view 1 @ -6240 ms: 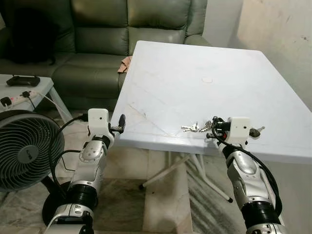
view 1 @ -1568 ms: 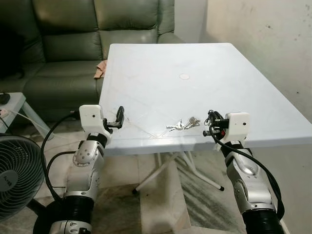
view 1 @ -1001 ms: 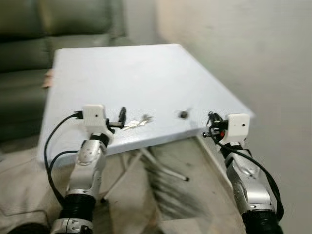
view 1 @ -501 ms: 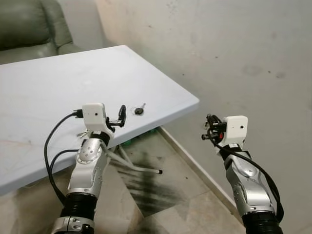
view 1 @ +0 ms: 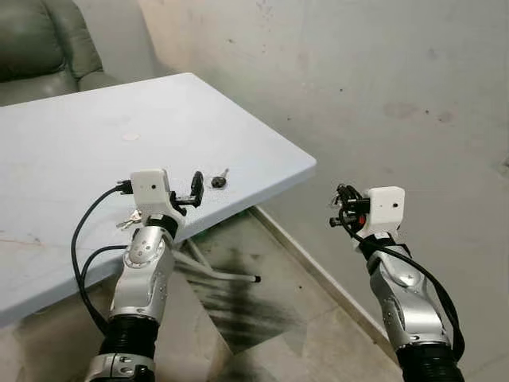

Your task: Hang keys on a hook

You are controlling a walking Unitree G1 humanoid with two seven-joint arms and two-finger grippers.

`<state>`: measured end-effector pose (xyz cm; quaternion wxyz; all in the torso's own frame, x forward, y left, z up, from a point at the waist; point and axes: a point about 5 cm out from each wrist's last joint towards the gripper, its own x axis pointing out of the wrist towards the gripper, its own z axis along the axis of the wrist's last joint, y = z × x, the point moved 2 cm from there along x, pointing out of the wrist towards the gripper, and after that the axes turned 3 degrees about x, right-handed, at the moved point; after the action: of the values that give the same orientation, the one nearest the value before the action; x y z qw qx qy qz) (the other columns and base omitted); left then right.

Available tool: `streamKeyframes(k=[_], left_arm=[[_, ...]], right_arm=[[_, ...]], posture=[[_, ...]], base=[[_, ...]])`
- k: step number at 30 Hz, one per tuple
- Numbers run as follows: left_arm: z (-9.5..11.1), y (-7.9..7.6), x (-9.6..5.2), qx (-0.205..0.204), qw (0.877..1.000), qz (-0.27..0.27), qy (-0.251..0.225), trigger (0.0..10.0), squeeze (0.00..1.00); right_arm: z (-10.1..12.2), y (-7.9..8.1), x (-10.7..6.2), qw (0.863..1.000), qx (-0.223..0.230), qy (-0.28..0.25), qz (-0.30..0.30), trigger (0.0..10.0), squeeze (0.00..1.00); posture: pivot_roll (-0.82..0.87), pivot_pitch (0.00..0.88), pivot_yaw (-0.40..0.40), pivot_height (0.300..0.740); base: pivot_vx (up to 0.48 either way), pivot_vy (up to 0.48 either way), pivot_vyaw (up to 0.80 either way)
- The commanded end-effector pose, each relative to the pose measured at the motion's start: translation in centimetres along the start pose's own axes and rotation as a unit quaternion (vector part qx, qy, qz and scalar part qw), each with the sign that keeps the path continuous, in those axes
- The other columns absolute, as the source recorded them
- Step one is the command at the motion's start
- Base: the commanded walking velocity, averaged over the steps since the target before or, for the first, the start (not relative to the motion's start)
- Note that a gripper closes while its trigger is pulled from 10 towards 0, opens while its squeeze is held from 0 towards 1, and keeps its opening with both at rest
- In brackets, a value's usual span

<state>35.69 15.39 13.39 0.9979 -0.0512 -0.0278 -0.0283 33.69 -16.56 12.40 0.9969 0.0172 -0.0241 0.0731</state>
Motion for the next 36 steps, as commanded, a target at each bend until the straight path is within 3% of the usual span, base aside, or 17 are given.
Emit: streamKeyframes(k=[1,36], left_arm=[[0.19,0.38,0.20,0.007,1.000,0.009,0.003,10.0,0.00],[0.30,-0.44,0.73,0.023,1.000,0.004,0.010,10.0,0.00]], right_arm=[[0.61,0.26,0.36,1.000,0.003,-0.011,0.002,10.0,0.00],[0.76,-0.19,0.26,1.000,0.003,-0.012,-0.012,10.0,0.00]], posture=[[0.09,0.000,-0.013,0.740],[0.07,0.000,-0.010,0.740]], base=[[0.000,0.000,-0.71],[0.000,0.000,-0.71]])
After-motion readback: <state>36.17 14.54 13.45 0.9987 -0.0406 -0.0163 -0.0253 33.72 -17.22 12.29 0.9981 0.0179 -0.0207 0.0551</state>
